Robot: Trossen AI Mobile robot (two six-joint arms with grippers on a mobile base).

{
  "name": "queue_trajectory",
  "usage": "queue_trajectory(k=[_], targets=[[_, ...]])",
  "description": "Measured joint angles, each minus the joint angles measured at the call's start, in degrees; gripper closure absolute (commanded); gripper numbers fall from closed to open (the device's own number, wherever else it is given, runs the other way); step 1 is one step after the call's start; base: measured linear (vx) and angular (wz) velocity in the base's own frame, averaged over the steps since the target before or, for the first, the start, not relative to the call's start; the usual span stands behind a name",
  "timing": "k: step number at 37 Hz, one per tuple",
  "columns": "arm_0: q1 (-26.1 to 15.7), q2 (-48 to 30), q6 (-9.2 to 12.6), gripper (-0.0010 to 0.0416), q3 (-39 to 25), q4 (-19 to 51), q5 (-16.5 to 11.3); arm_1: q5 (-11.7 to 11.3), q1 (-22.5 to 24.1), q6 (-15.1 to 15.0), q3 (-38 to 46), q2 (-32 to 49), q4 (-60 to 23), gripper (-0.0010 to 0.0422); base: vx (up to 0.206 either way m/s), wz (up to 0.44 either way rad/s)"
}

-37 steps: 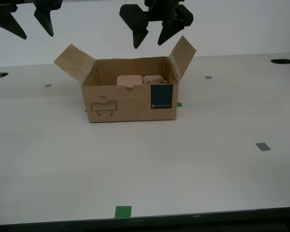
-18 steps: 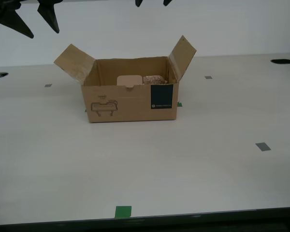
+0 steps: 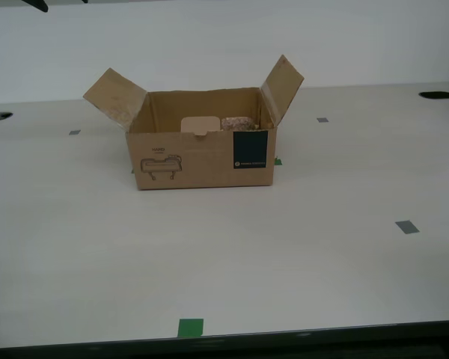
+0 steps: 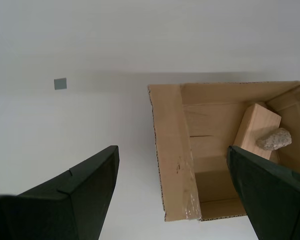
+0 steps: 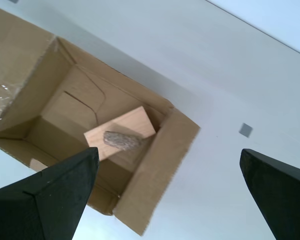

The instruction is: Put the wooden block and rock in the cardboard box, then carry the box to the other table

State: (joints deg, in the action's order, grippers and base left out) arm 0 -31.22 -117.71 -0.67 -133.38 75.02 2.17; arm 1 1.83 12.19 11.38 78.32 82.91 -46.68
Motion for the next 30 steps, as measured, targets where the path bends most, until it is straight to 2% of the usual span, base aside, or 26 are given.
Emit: queue_trajectory(k=[6,13,23,30], targets=[[3.0,0.0,0.0,0.0012,-1.6,3.1,0.1,0.0,-0.2,-0.3,0.9,0.0,-0.3,0.0113,0.0,0.0],[5.5,0.5,0.0,0.0012,-0.6,5.2,0.1,0.0,-0.2,-0.3,1.0,0.0,-0.4,0.0075,0.0,0.0],[6.1,0.6,0.1,0.0012,0.5,6.0,0.1,0.0,-0.5,-1.4,1.0,0.3,-0.7,0.0041,0.0,0.0],[6.1,0.6,0.1,0.0012,1.1,6.0,0.1,0.0,-0.6,-1.6,1.0,0.3,-0.8,0.0039,0.0,0.0]])
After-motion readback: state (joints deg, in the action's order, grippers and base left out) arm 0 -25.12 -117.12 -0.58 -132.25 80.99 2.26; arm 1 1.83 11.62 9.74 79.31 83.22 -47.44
